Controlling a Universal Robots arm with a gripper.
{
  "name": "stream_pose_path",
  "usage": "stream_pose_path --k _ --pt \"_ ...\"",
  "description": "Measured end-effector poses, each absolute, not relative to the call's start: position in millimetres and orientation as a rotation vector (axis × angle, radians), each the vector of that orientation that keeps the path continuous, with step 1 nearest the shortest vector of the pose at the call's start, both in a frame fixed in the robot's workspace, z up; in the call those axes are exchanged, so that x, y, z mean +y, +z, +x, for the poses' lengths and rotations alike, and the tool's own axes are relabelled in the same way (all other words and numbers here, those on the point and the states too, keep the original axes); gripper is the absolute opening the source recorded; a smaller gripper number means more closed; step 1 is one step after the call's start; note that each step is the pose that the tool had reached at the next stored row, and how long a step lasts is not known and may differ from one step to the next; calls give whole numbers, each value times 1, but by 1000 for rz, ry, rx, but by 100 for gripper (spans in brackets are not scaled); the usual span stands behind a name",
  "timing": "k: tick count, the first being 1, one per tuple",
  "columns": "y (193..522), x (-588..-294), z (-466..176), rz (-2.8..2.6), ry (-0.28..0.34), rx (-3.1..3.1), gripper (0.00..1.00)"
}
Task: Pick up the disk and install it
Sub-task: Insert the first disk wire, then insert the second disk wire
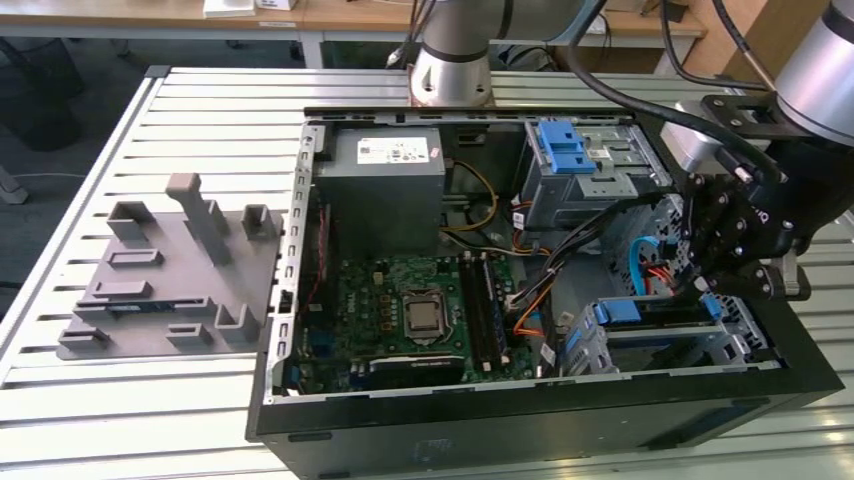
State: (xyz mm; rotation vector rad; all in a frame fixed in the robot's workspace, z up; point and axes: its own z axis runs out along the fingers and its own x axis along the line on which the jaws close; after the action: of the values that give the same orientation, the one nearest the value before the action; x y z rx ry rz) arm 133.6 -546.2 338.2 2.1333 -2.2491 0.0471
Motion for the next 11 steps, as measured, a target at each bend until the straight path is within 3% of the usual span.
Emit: stream_pose_path --k 11 --pt "339 -546 134 2133 47 -2249 11"
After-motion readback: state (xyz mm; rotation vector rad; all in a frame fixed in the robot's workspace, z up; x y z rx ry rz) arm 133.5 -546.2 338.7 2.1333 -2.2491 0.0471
